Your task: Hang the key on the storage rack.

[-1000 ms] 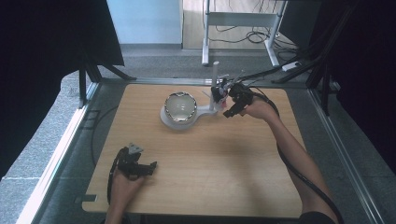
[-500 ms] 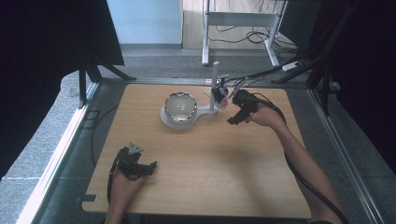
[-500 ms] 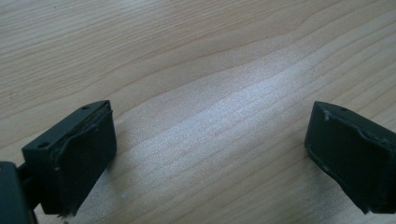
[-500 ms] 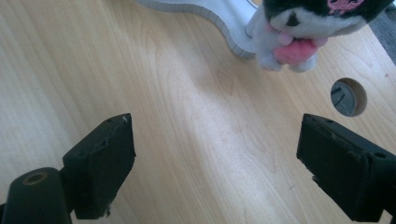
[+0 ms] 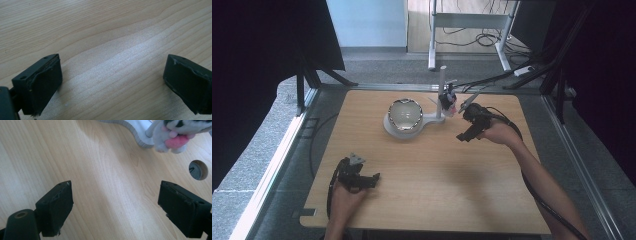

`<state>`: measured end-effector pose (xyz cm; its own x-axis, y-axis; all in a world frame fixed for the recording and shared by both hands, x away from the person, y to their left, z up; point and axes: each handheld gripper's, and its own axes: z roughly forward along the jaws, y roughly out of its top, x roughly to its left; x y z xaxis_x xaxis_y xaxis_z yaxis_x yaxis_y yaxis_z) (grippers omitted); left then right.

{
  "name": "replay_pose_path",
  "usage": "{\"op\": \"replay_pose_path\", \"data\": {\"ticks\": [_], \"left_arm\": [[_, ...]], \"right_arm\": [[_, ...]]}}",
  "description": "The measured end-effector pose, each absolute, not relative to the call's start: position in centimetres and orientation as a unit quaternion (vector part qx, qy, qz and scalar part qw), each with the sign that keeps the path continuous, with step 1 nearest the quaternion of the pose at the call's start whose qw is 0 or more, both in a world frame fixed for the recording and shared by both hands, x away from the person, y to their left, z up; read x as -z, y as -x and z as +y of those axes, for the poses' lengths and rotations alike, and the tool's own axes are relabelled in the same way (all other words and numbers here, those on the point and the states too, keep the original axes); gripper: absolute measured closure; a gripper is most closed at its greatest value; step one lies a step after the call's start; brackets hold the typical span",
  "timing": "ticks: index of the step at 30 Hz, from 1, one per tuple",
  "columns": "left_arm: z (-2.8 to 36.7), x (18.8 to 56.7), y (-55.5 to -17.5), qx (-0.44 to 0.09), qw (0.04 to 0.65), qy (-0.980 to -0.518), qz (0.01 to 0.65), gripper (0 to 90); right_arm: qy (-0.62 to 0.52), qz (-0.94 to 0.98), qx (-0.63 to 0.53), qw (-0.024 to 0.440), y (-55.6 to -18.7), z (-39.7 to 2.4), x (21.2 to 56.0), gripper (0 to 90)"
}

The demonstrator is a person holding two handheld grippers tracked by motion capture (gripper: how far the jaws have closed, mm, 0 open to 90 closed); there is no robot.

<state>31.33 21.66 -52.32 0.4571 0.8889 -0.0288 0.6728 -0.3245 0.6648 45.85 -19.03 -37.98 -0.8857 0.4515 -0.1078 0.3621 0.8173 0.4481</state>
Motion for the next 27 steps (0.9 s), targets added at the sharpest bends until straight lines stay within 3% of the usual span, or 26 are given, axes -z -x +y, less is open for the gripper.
{"op": "replay_pose_path", "data": {"ticks": [27], "left_arm": [[21.6, 52.3, -31.3, -0.174, 0.312, -0.794, 0.492, 2.2]], "right_arm": [[-0.217, 0.942, -0.228, 0.115, -41.7, -21.6, 39.0, 8.5]]}}
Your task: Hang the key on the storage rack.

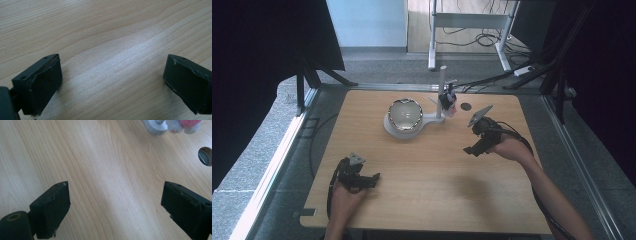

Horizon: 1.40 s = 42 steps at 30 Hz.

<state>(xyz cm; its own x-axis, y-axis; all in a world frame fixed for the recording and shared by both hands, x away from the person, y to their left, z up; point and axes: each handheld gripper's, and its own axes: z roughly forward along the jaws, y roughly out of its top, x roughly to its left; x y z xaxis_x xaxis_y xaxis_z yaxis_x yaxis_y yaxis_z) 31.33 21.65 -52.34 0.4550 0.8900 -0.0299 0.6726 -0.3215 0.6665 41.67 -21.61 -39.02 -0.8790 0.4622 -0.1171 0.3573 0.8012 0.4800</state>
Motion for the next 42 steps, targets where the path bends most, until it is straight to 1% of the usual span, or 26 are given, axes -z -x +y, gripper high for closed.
{"op": "replay_pose_path", "data": {"ticks": [28, 37, 42], "left_arm": [[21.6, 52.3, -31.3, -0.174, 0.312, -0.794, 0.492, 2.2], [21.7, 52.3, -31.3, -0.174, 0.311, -0.795, 0.491, 2.2], [21.7, 52.3, -31.3, -0.174, 0.31, -0.795, 0.491, 2.2]], "right_arm": [[-0.226, 0.93, -0.256, 0.138, -36.5, -24.8, 39.8, 7.6], [-0.238, 0.919, -0.279, 0.146, -34.7, -25.6, 41.2, 7.9], [-0.243, 0.911, -0.297, 0.151, -33.8, -26.2, 42.6, 7.7]]}}
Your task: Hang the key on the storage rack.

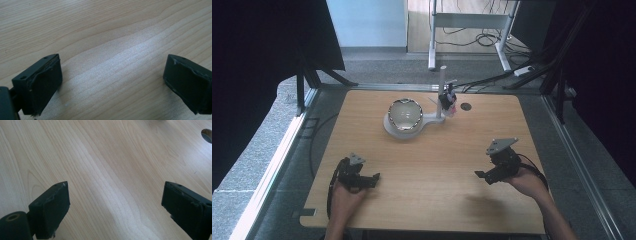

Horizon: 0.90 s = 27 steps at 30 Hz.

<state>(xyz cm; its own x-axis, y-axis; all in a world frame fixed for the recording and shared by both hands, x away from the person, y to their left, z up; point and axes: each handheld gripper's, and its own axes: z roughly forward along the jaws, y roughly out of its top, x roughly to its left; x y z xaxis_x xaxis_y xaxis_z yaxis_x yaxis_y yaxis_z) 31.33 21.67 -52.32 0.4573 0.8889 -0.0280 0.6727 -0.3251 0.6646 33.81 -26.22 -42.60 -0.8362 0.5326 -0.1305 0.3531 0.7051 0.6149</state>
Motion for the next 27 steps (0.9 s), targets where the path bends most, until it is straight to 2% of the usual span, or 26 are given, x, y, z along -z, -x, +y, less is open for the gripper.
{"op": "replay_pose_path", "data": {"ticks": [9, 19, 27], "left_arm": [[21.7, 52.3, -31.3, -0.174, 0.311, -0.795, 0.492, 2.2], [21.7, 52.3, -31.3, -0.174, 0.311, -0.794, 0.492, 2.3], [21.7, 52.3, -31.3, -0.174, 0.311, -0.794, 0.492, 2.3]], "right_arm": [[-0.261, 0.902, -0.309, 0.15, -32.9, -26.9, 45.0, 2.1], [-0.287, 0.886, -0.326, 0.163, -31.9, -27.6, 48.5, 1.2], [-0.313, 0.874, -0.341, 0.149, -31.7, -28.1, 51.7, 0.0]]}}
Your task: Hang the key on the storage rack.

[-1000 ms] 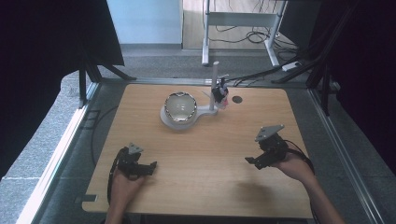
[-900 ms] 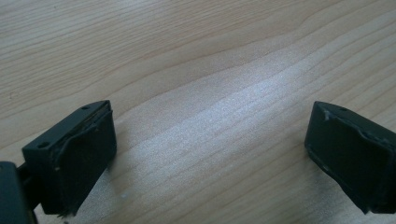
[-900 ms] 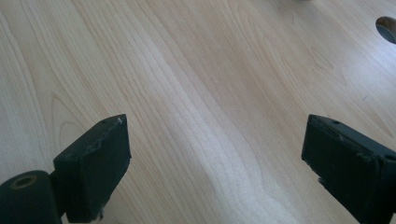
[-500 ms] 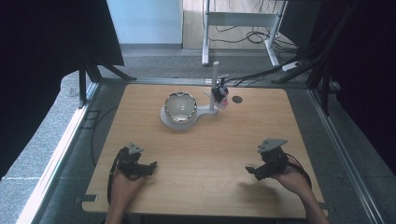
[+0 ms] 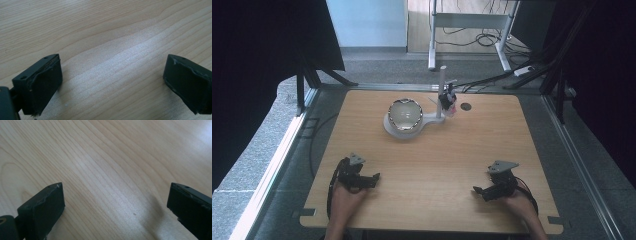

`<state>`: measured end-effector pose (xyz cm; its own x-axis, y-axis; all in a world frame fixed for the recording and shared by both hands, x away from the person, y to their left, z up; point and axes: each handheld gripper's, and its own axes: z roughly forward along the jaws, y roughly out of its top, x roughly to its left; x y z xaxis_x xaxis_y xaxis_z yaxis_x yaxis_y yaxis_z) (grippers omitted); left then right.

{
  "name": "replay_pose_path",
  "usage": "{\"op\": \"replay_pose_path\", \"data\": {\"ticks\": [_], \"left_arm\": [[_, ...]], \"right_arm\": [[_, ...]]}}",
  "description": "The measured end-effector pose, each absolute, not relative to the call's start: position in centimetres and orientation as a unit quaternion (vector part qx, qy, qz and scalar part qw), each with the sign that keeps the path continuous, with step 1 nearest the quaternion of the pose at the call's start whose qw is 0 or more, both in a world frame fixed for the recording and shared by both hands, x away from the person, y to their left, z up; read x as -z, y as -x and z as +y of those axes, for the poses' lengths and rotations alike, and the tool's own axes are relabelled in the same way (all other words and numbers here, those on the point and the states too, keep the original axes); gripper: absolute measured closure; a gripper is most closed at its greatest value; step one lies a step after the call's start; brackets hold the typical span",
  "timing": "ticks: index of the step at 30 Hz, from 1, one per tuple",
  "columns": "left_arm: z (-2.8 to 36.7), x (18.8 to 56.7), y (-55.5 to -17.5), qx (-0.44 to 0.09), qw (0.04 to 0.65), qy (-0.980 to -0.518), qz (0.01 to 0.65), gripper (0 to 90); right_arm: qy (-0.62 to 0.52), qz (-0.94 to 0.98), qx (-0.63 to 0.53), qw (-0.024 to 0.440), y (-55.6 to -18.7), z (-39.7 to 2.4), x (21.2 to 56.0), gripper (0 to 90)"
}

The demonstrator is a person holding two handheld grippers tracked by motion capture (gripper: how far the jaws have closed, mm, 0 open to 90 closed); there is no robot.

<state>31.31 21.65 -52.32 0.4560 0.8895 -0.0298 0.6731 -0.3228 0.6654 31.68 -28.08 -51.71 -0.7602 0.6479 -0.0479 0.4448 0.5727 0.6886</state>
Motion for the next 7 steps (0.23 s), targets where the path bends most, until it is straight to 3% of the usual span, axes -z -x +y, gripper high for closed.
{"op": "replay_pose_path", "data": {"ticks": [7], "left_arm": [[21.65, 52.32, -31.31, -0.174, 0.311, -0.795, 0.491, 2.4]], "right_arm": [[-0.332, 0.865, -0.351, 0.134, -31.68, -28.29, 52.07, 0.0]]}}
